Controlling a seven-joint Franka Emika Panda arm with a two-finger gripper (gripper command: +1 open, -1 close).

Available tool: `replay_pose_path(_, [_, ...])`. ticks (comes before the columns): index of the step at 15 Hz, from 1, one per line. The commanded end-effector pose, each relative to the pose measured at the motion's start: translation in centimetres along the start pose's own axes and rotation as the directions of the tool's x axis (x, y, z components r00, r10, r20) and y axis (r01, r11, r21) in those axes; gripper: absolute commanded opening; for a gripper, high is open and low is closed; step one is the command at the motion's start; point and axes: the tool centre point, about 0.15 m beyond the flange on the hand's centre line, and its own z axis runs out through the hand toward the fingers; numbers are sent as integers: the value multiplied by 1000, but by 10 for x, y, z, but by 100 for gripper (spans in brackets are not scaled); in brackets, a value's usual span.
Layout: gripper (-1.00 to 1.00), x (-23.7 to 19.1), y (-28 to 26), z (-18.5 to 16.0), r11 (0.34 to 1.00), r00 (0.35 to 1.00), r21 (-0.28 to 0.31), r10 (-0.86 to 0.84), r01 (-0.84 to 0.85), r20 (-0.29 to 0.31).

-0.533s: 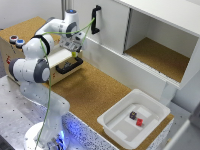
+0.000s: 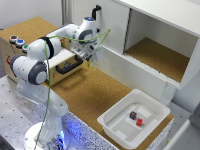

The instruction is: Store the yellow block inside the box

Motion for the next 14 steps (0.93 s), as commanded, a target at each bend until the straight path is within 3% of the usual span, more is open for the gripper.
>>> replay_pose_path(1, [-100,41,121,42,992,995,87,90,-94,42])
replay_pose_path(8, [-100,93,253,77,981,981,59,182,-186,69])
replay_pose_path(14, [-100,137,301,107,986,983,45,157,-162,94])
